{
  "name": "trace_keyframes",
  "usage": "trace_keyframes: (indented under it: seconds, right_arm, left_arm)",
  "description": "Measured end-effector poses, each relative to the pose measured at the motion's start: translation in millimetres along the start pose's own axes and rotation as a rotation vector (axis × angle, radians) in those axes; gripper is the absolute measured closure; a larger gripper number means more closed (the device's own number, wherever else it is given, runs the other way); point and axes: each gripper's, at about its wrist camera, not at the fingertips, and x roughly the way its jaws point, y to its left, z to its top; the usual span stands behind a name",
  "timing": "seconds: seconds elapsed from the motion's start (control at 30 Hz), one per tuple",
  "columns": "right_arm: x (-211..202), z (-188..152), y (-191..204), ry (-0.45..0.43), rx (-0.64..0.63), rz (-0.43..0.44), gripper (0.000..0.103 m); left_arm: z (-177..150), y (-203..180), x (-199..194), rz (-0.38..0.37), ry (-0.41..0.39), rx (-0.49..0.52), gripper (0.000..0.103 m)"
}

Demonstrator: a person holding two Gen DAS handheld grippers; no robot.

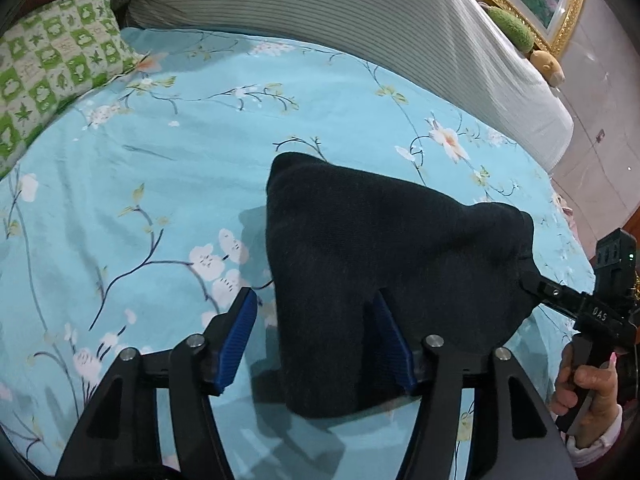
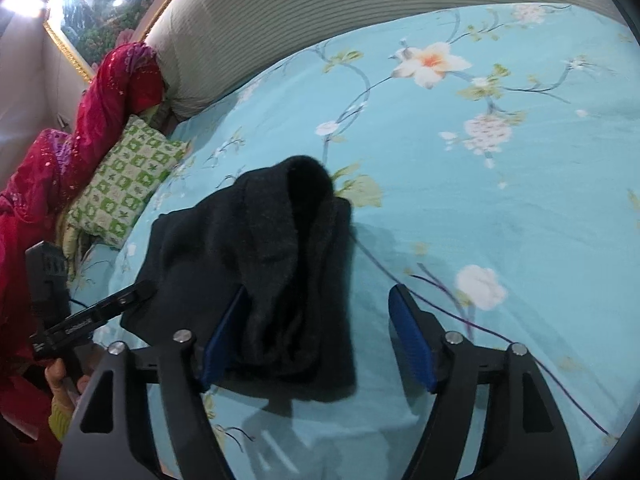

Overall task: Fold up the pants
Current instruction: 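Open both grippers and pull them back from the folded pants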

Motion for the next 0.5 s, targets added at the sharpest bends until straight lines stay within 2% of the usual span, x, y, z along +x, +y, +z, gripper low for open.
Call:
trace_keyframes:
  seconds: [0.2, 0.33, 0.5]
  right_arm:
    - [-15, -6, -4, -0.025, 0.034, -0.015, 0.027]
    - [-26, -9, 13, -0.046, 0.006, -0.011, 0.027]
    - [-39, -18, 41, -0.079, -0.073, -0.028, 0.018]
  left_arm:
    - [-11, -2, -16, 0.026, -0.018, 0.0, 0.034]
    - [-18, -17, -32, 0.089, -0.059, 0.042, 0.023]
    - [-32, -31, -48, 0.141, -0.092, 0.086, 0.021]
